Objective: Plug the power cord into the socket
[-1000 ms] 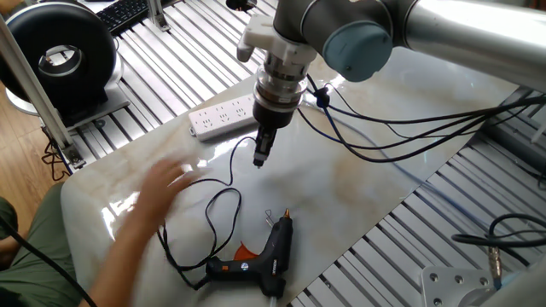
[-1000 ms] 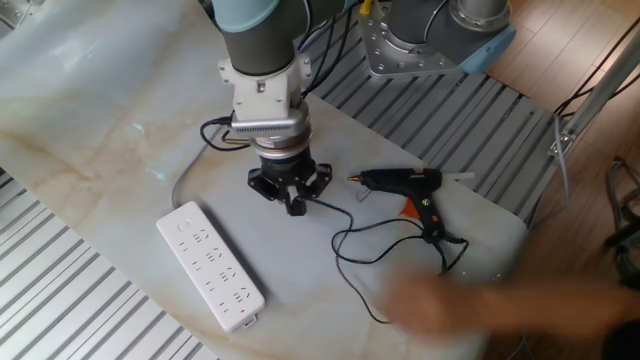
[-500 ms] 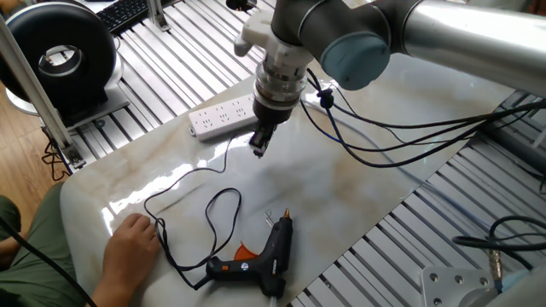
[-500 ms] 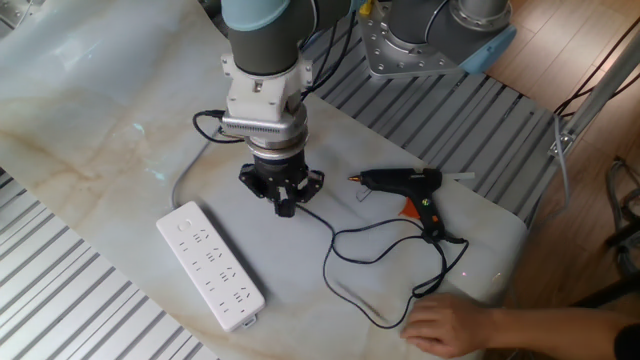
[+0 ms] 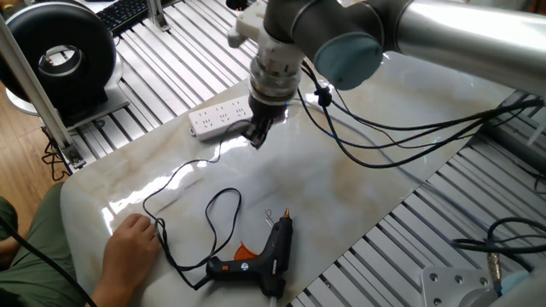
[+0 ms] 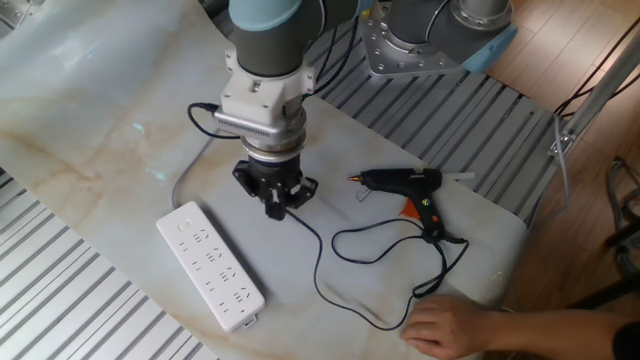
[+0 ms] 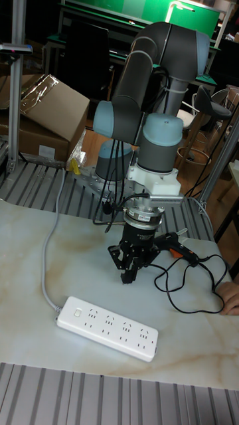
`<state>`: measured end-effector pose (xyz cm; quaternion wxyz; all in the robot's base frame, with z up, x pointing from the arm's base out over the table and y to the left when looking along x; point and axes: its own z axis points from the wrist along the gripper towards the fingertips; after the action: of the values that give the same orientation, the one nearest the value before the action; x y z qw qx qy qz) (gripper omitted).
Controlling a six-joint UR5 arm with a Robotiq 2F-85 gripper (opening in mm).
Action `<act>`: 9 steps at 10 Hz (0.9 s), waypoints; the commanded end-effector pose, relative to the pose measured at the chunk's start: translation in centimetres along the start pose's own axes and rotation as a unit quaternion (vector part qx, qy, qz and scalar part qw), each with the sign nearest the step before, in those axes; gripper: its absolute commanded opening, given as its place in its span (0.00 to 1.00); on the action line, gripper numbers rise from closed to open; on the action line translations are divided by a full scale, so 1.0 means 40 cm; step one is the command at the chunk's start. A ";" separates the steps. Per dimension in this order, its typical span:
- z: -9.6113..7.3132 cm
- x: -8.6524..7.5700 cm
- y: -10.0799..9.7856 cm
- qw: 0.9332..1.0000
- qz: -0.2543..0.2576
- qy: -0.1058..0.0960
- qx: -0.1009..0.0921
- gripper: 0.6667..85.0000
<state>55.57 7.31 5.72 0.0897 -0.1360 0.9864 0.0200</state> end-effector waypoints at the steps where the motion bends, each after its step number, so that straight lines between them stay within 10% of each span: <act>1: -0.026 -0.055 0.010 0.999 0.052 -0.008 0.007 0.00; 7: -0.051 -0.030 -0.002 0.993 0.101 0.047 0.031 0.00; 9: -0.050 -0.030 0.049 0.996 0.080 0.050 -0.009 0.00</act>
<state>56.57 7.81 7.69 0.0539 -0.0542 0.9971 -0.0013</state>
